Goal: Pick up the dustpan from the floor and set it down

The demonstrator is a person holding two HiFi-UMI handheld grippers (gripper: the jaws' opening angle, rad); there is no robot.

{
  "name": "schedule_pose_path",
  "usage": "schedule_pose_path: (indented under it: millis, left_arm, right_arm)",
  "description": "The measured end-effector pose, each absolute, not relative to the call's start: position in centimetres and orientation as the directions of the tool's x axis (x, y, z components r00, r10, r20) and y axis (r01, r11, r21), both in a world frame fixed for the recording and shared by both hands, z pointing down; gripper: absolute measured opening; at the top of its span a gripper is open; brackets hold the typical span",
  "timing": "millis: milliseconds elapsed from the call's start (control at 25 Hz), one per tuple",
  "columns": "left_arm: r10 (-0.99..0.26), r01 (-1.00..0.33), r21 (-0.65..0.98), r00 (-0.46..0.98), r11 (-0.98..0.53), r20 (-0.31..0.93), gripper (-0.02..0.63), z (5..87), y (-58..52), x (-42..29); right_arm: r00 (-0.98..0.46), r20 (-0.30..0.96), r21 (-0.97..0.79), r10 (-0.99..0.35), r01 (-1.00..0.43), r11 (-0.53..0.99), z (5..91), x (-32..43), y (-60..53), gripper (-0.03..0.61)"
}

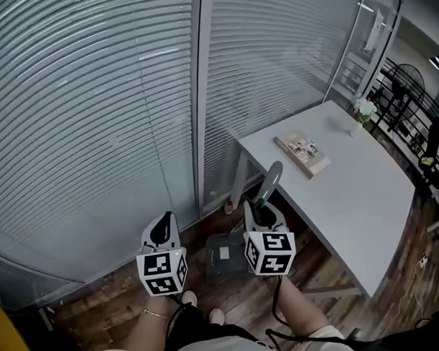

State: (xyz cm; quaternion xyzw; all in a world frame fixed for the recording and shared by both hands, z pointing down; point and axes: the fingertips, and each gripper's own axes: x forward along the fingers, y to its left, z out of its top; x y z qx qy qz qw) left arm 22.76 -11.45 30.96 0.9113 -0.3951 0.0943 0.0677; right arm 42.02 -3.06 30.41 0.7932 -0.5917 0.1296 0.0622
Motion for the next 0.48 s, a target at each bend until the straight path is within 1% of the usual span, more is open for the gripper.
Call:
schedule_pose_path:
  millis: [280,480]
  left_arm:
    - [-0.709,-0.725,0.035,0.682,-0.688,0.178,0.018,29.1,-8.8,23.6]
    - [-0.728,-0.742,0.025,0.662,-0.67,0.18,0.018,28.2,-8.2,22.6]
  right_arm:
    - [0.226,0.257,-0.061,-0.94,-0.967,-0.249,29.4,40.5,0.1,0.1]
    - [0.189,0.249,-0.05,-0.95,-0.977,-0.208,28.3,39.2,0.2,0.1]
